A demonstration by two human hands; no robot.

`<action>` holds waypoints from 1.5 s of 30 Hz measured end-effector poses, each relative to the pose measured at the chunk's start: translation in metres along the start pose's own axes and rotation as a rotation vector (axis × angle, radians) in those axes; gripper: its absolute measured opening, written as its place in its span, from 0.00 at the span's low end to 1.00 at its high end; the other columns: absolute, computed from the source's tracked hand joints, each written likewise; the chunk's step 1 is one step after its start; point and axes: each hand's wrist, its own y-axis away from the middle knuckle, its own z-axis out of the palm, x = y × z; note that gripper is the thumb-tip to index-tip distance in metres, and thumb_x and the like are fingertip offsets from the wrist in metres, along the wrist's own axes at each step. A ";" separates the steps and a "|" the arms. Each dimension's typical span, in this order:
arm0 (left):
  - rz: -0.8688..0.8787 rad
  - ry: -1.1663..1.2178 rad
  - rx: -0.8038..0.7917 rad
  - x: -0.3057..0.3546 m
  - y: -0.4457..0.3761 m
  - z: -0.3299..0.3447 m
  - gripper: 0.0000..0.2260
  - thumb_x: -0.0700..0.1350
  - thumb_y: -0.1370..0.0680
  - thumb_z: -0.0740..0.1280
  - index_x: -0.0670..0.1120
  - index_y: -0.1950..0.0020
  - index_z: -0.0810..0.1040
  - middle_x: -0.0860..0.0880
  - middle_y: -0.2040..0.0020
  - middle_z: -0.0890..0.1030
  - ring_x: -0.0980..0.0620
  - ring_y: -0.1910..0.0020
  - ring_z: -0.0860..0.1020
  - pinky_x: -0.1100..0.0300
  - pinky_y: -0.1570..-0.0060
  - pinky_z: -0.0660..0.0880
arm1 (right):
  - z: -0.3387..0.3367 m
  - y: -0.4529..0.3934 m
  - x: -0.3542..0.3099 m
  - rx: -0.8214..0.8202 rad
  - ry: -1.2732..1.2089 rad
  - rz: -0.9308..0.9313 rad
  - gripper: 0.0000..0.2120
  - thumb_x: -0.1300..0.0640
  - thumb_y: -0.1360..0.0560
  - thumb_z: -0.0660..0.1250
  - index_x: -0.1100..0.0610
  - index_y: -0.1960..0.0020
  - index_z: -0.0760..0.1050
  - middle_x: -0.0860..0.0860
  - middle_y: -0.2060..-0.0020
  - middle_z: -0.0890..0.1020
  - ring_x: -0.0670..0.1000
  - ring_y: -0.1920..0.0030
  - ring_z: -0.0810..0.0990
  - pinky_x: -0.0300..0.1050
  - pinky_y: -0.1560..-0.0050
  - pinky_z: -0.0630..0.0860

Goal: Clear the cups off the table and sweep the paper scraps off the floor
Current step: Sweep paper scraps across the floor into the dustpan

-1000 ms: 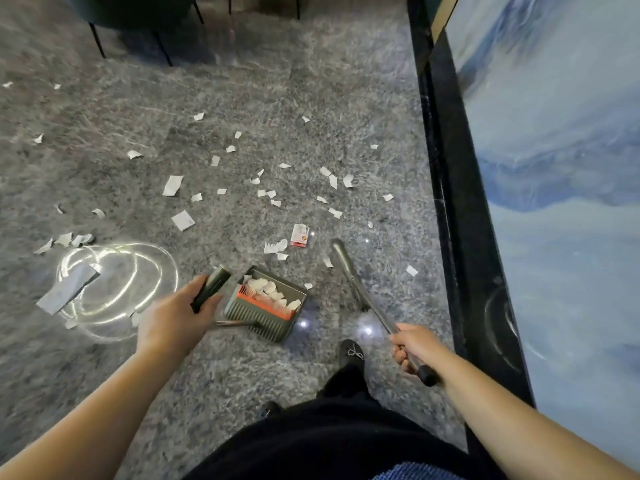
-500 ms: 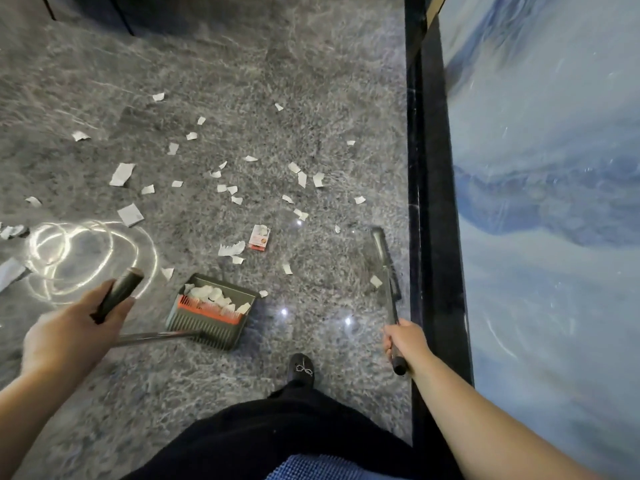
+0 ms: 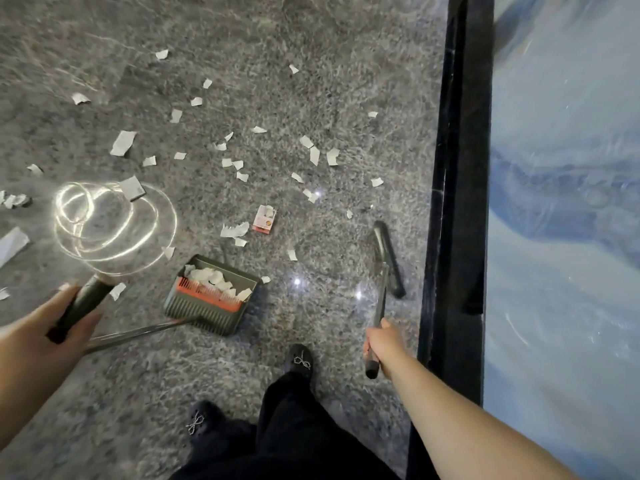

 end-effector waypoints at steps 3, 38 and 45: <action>-0.009 0.006 0.013 -0.035 -0.013 0.007 0.24 0.71 0.28 0.60 0.61 0.38 0.72 0.54 0.55 0.79 0.50 0.58 0.81 0.55 0.59 0.77 | 0.027 0.010 -0.006 -0.041 -0.017 -0.053 0.28 0.64 0.20 0.58 0.56 0.22 0.54 0.55 0.71 0.77 0.50 0.75 0.73 0.46 0.67 0.76; 0.056 -0.083 0.287 0.097 0.097 -0.078 0.17 0.47 0.31 0.78 0.52 0.43 0.82 0.45 0.66 0.83 0.41 0.68 0.81 0.54 0.66 0.73 | 0.091 0.048 -0.100 -0.294 0.084 -0.148 0.21 0.70 0.21 0.53 0.63 0.28 0.59 0.53 0.73 0.66 0.47 0.79 0.64 0.35 0.80 0.61; 0.030 -0.085 0.212 0.084 0.069 -0.084 0.17 0.48 0.28 0.75 0.53 0.40 0.81 0.44 0.62 0.84 0.39 0.61 0.81 0.52 0.60 0.74 | 0.138 0.048 -0.114 -0.342 0.406 -0.188 0.08 0.69 0.22 0.52 0.59 0.50 0.67 0.53 0.73 0.66 0.48 0.77 0.64 0.36 0.80 0.63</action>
